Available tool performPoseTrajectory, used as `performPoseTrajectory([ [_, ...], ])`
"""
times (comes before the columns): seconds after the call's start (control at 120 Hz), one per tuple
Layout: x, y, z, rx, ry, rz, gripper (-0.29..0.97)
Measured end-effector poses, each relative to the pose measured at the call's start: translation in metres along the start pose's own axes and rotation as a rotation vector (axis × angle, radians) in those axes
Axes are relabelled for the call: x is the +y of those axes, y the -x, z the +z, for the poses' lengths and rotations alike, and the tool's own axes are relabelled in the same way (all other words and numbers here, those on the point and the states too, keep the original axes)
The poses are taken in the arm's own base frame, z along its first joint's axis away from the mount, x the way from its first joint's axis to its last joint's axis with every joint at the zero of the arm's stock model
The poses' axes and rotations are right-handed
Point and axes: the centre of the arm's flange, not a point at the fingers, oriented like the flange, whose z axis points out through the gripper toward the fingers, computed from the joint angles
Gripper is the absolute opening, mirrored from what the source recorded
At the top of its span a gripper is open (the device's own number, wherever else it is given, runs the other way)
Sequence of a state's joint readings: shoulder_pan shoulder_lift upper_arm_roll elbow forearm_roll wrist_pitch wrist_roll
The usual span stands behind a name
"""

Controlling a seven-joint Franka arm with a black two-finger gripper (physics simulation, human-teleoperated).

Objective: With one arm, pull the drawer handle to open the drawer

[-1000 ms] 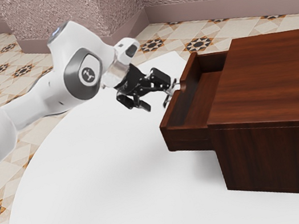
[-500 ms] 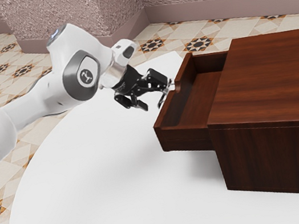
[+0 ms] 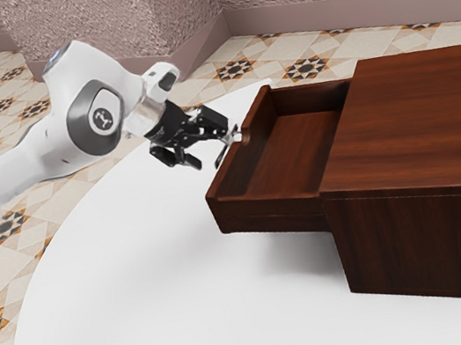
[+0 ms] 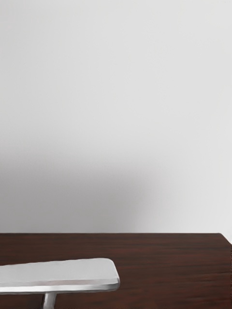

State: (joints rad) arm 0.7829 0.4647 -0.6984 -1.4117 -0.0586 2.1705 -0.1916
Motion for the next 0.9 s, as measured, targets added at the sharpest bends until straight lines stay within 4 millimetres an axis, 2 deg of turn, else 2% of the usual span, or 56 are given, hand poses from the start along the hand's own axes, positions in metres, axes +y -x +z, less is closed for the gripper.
performPoseTrajectory([
  [0.492,-0.024,-0.006,-0.008,0.014,-0.019,-0.007,0.68],
  [0.683,-0.018,-0.006,-0.011,0.018,-0.009,0.0,0.68],
  [0.9,0.001,-0.004,-0.026,0.035,0.027,0.025,0.68],
])
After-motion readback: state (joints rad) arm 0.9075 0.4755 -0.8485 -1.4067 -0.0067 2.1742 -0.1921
